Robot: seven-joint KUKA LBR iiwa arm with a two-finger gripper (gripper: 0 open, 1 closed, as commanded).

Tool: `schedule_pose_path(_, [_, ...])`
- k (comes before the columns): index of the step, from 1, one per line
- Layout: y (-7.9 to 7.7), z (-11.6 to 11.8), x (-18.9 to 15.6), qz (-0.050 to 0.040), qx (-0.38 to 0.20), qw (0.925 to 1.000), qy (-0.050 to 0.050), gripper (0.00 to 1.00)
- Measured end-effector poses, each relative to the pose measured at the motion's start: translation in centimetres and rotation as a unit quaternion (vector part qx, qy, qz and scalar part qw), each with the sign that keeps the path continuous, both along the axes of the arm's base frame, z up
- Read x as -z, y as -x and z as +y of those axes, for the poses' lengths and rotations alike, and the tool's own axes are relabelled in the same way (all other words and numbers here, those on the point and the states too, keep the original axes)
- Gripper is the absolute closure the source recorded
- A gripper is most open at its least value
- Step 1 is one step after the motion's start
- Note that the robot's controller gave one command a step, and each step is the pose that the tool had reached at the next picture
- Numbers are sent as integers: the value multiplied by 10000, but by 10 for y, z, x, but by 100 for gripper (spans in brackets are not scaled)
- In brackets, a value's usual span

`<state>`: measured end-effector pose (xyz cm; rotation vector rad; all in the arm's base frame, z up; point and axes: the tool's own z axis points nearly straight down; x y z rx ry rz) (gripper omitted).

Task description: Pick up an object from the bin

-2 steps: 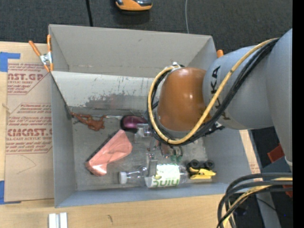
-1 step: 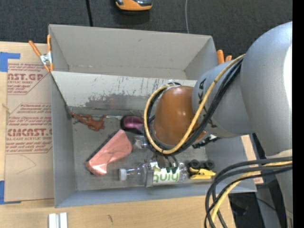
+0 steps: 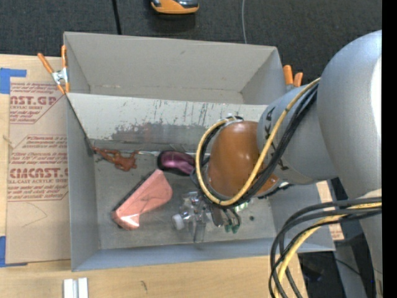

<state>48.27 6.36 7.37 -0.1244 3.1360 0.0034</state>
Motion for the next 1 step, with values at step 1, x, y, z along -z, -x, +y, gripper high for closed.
schedule_pose_path(1, [0,0,0,0,-1,10000,0,100])
